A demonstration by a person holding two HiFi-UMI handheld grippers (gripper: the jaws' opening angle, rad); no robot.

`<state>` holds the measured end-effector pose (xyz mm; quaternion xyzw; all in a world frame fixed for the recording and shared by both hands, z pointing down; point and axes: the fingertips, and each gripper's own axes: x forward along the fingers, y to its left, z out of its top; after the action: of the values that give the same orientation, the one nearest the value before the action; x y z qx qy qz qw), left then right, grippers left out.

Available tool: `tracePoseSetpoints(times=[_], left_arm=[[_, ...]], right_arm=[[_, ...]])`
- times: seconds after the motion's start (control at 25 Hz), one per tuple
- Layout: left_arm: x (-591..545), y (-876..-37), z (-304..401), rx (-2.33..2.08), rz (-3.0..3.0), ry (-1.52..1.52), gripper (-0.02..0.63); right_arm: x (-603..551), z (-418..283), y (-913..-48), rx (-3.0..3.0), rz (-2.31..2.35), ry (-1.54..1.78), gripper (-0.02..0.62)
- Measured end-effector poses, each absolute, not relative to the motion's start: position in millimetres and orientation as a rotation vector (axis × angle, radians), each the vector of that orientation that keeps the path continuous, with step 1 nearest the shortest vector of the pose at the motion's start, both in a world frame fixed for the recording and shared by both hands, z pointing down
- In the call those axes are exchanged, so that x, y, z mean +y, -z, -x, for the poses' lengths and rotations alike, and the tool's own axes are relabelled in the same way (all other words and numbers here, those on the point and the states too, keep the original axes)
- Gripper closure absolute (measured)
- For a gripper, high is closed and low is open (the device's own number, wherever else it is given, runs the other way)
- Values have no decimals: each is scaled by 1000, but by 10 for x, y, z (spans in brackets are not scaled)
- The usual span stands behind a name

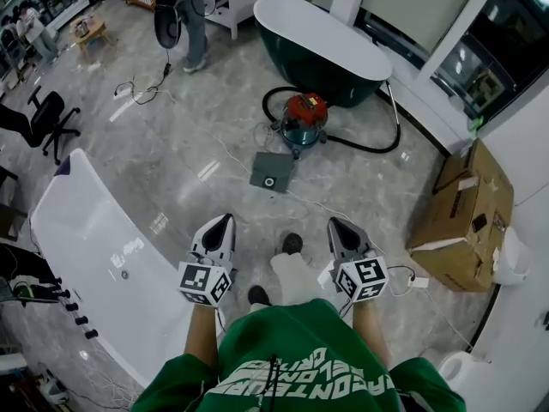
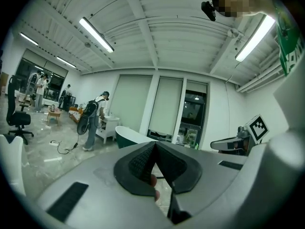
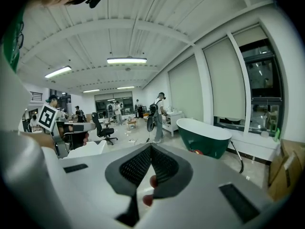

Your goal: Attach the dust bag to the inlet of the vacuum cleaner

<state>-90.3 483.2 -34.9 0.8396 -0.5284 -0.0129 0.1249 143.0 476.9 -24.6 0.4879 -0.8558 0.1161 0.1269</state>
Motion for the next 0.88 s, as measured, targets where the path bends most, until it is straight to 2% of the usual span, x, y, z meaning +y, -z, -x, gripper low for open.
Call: tracePoseSetpoints(times=[0.6, 0.88], left_arm=[[1766, 406, 431, -1536, -2480, -46, 611], [857, 483, 143, -1556, -2466, -98, 611]], right_arm=[[1542, -1618, 279, -2581, -1353, -368, 589], [531, -1836, 174, -2598, -1304, -413, 589]])
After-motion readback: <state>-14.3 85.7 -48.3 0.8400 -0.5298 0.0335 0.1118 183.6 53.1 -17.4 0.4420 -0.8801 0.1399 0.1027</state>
